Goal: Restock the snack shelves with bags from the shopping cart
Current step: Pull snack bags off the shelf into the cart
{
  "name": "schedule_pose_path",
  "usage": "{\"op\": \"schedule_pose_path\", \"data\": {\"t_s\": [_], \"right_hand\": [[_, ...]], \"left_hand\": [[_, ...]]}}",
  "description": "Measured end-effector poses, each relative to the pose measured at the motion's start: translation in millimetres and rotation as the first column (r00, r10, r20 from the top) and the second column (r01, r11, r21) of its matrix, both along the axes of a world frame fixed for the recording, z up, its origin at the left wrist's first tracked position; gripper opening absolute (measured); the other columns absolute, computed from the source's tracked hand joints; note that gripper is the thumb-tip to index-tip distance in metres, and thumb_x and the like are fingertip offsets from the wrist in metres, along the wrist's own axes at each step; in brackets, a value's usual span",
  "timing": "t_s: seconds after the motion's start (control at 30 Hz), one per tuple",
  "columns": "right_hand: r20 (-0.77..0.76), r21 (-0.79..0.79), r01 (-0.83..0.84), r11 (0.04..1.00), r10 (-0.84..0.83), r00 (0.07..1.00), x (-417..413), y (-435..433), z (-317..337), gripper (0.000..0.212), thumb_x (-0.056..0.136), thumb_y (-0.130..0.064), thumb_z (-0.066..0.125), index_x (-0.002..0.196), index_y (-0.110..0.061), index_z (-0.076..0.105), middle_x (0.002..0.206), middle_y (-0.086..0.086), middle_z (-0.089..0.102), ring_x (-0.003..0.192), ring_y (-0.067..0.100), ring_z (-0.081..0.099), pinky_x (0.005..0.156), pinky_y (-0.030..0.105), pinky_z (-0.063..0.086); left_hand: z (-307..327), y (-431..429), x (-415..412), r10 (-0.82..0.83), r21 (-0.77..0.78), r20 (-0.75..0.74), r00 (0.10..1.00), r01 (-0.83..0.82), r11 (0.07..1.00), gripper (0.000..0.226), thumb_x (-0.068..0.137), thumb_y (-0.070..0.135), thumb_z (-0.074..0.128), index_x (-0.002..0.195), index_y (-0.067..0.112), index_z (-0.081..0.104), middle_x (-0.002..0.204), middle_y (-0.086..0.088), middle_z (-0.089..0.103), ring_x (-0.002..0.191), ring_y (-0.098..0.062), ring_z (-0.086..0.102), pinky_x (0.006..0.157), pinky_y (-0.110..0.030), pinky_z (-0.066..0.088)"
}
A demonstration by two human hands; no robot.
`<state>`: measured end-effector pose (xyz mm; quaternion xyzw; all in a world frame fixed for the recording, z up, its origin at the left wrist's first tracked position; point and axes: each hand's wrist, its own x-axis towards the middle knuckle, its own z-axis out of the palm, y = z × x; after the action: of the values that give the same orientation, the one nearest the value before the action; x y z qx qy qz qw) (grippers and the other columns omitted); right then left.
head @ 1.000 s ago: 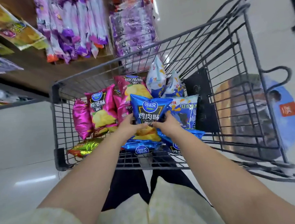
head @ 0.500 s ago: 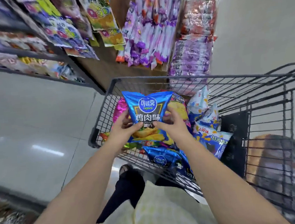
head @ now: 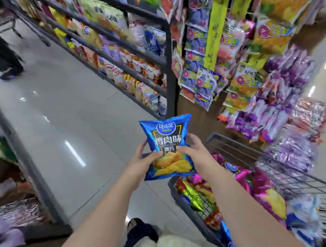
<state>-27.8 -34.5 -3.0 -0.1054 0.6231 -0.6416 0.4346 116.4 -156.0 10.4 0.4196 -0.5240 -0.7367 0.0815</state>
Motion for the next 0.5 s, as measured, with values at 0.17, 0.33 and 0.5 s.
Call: {"op": "schedule_pose_path", "data": {"t_s": [0.17, 0.33, 0.5], "right_hand": [[0.092, -0.046, -0.074, 0.996, 0.078, 0.993, 30, -125, 7, 0.047, 0.081, -0.001, 0.072, 0.117, -0.022, 0.053, 0.114, 0.017, 0.067, 0.096, 0.035, 0.069, 0.089, 0.058, 0.052], [0.135, -0.058, -0.156, 0.986, 0.162, 0.978, 57, -247, 7, 0.048, 0.081, -0.005, 0.074, 0.115, -0.029, 0.051, 0.116, 0.019, 0.065, 0.097, 0.036, 0.069, 0.085, 0.055, 0.055], [0.147, -0.01, -0.278, 0.961, 0.276, 0.95, 71, -329, -2, 0.065, 0.075, -0.014, 0.08, 0.13, -0.021, 0.047, 0.117, 0.019, 0.067, 0.099, 0.036, 0.069, 0.085, 0.053, 0.055]], "left_hand": [[10, -115, 38, 0.134, -0.094, 0.012, 0.991, -0.132, 0.987, 0.083, 0.051, 0.046, 0.084, 0.127, 0.032, 0.053, 0.112, -0.009, 0.068, 0.095, -0.023, 0.071, 0.089, -0.042, 0.056], [4, -225, 73, 0.239, -0.124, 0.009, 0.971, -0.236, 0.964, 0.044, 0.078, 0.029, 0.081, 0.113, 0.032, 0.054, 0.105, -0.003, 0.066, 0.086, -0.017, 0.069, 0.073, -0.031, 0.057], [-10, -302, 97, 0.351, -0.071, 0.016, 0.936, -0.349, 0.934, 0.048, 0.08, 0.021, 0.079, 0.122, 0.016, 0.057, 0.105, -0.008, 0.07, 0.08, -0.017, 0.071, 0.067, -0.031, 0.057]]}}
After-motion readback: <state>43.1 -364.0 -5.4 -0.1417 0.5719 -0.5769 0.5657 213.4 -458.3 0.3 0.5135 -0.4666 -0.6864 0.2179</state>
